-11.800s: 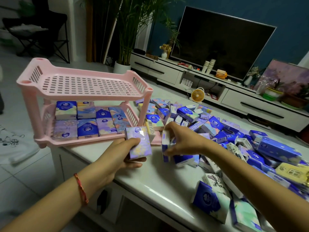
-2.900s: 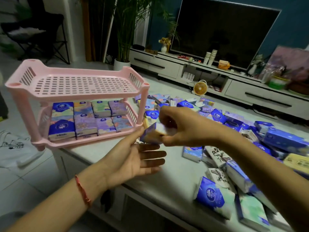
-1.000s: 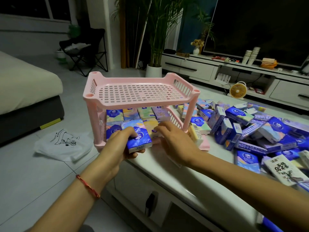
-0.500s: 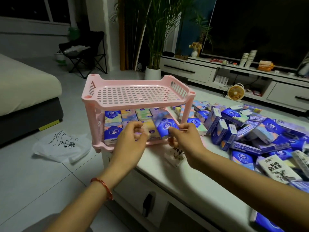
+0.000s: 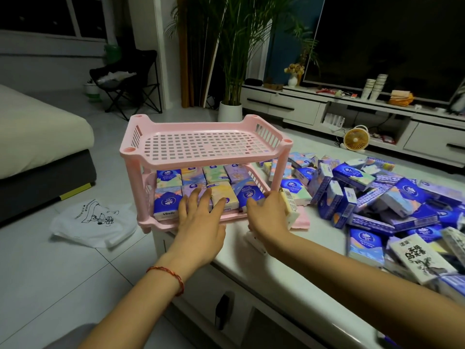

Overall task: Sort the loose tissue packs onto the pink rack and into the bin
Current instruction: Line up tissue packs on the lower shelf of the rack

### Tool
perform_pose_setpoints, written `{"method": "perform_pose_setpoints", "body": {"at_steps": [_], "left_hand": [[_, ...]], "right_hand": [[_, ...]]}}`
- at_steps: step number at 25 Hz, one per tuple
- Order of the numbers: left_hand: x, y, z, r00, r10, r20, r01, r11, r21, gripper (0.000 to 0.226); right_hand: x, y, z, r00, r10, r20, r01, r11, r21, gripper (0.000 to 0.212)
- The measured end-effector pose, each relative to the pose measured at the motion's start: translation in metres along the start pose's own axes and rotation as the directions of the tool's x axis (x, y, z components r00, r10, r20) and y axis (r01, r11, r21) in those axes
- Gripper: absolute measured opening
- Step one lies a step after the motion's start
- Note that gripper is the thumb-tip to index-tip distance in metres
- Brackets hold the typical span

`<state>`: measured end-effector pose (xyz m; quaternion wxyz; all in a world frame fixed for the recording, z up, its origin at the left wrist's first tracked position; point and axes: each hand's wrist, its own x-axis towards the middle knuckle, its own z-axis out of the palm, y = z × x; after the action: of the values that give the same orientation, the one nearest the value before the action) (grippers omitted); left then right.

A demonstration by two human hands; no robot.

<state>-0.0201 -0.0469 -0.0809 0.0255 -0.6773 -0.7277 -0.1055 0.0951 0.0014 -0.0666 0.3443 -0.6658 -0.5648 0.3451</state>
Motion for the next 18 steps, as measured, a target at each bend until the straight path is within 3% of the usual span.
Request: {"method": "perform_pose_setpoints", "body": {"at_steps": [3,7,9,12,18], "left_hand": [[0.0,0.001,0.001,1.0,0.004,0.004,-0.004,1.0,-0.007,0.057],[-0.001,0.0,0.003,1.0,0.006,0.026,-0.005,1.0,-0.03,0.06],[-0.001,0.0,0.003,0.999,0.006,0.037,-0.004,0.999,-0.036,0.06],[0.0,0.001,0.003,0.999,0.006,0.042,-0.005,1.0,-0.023,0.061],[0.002,0.001,0.004,0.999,0.006,0.049,-0.006,1.0,-0.001,0.06]], "right_hand": [[-0.004,0.005,-0.005,0.995,-0.021,0.097,0.037,0.985,-0.168,0.047],[-0.009,0.004,-0.016,0.986,-0.113,0.126,0.141,0.96,-0.242,0.052],[-0.012,0.006,-0.022,0.95,-0.274,0.152,0.311,0.875,-0.371,0.046],[-0.013,0.009,-0.03,0.826,-0.474,0.305,0.554,0.587,-0.59,0.041],[-0.006,0.012,-0.032,0.817,-0.432,0.383,0.575,0.548,-0.608,0.045]]}}
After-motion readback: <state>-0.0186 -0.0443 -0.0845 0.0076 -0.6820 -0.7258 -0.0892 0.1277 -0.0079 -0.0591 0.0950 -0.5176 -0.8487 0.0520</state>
